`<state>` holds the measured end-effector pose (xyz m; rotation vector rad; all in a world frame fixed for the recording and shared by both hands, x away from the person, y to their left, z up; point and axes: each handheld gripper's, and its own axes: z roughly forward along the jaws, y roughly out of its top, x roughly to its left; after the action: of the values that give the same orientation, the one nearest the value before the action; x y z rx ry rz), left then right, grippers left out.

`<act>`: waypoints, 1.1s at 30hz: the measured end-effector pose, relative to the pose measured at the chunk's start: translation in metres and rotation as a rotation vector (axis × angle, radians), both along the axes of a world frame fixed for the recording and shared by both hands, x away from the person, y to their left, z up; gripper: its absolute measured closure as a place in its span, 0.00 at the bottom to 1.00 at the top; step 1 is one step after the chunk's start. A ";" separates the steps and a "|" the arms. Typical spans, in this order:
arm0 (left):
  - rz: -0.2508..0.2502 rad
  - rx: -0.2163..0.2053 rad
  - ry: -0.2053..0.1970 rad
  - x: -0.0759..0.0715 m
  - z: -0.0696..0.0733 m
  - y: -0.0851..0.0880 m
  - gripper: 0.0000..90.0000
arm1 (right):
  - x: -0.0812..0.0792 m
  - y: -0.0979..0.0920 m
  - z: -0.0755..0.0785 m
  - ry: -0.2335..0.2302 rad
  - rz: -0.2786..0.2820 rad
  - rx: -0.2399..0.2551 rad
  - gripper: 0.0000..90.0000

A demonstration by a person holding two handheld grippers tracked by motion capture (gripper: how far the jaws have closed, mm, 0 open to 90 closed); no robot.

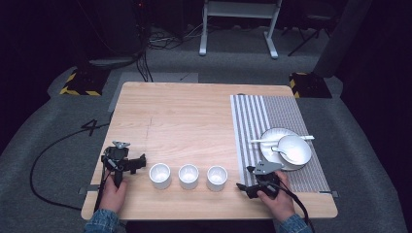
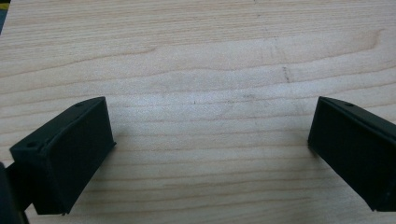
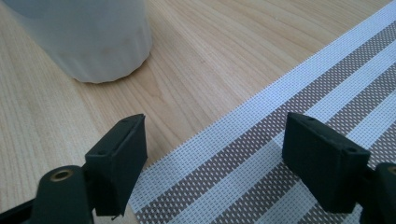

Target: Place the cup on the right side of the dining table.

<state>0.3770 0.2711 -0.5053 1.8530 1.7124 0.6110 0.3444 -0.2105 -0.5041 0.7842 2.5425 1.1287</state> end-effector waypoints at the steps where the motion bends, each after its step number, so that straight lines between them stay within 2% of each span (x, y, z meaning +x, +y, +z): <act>1: 0.001 0.001 -0.001 0.000 0.000 0.000 0.00 | 0.000 0.001 0.000 -0.003 -0.006 -0.002 0.24; 7: -0.001 0.002 0.001 0.000 0.000 0.000 0.00 | -0.001 0.002 0.000 -0.003 -0.013 -0.006 0.22; 8: 0.001 0.000 0.000 0.000 0.000 0.000 0.00 | -0.002 0.005 0.000 0.002 -0.005 -0.015 0.16; 11: 0.001 0.000 0.000 0.000 0.000 0.000 0.00 | -0.002 0.007 -0.001 0.004 -0.010 -0.019 0.14; 33: -0.004 0.001 0.001 0.000 0.000 0.000 0.00 | -0.003 0.009 -0.001 0.007 -0.020 -0.020 0.13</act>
<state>0.3774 0.2714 -0.5051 1.8573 1.7087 0.6097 0.3417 -0.2020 -0.5047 0.8074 2.5419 1.0946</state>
